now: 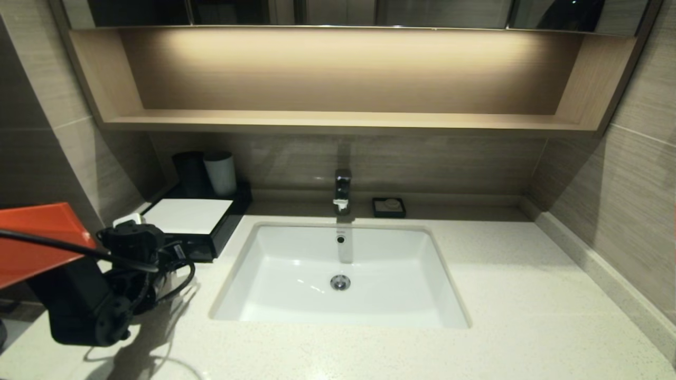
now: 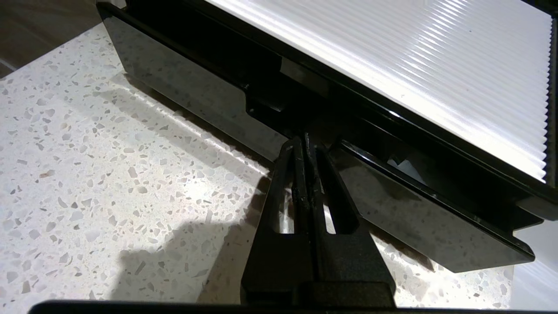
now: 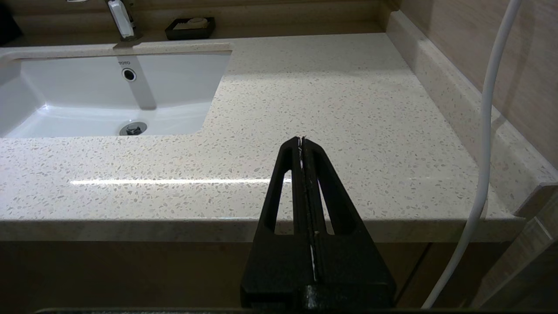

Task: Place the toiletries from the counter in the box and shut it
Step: Close the drawer

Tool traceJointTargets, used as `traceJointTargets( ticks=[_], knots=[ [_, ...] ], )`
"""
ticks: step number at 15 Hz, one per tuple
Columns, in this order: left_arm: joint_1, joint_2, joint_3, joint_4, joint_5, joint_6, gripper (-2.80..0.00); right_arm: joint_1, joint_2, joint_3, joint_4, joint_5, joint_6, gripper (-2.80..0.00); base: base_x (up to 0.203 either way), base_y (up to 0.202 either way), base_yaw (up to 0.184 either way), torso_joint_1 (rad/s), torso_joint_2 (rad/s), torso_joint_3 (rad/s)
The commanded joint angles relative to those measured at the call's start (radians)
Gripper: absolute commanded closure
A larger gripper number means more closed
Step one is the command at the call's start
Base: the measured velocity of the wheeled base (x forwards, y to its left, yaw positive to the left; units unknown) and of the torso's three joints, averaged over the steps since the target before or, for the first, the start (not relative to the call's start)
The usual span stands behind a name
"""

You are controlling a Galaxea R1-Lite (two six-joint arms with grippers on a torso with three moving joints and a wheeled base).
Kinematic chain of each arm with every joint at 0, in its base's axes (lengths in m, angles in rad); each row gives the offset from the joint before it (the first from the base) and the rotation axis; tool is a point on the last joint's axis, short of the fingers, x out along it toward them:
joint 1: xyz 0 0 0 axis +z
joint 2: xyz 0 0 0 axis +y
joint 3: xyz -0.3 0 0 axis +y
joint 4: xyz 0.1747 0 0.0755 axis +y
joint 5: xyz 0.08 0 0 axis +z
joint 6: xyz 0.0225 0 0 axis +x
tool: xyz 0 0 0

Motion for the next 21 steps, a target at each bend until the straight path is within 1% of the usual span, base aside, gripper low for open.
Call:
traceJointTargets(
  ticks=[1, 17, 21],
  knots=[
    [0.0, 0.004, -0.009, -0.006, 0.003, -0.002, 0.0, 0.0, 0.001, -0.001, 0.0, 0.0, 0.0, 0.0, 0.0, 0.0, 0.0, 0.0, 0.0, 0.0],
    [0.0, 0.013, -0.061, -0.008, 0.001, -0.001, 0.0, 0.0, 0.002, 0.0, 0.0, 0.0, 0.0, 0.0, 0.0, 0.0, 0.0, 0.0, 0.0, 0.0],
    [-0.003, -0.007, -0.043, -0.002, 0.004, -0.001, 0.0, 0.0, 0.001, 0.0, 0.0, 0.0, 0.0, 0.0, 0.0, 0.0, 0.0, 0.0, 0.0, 0.0]
  ],
)
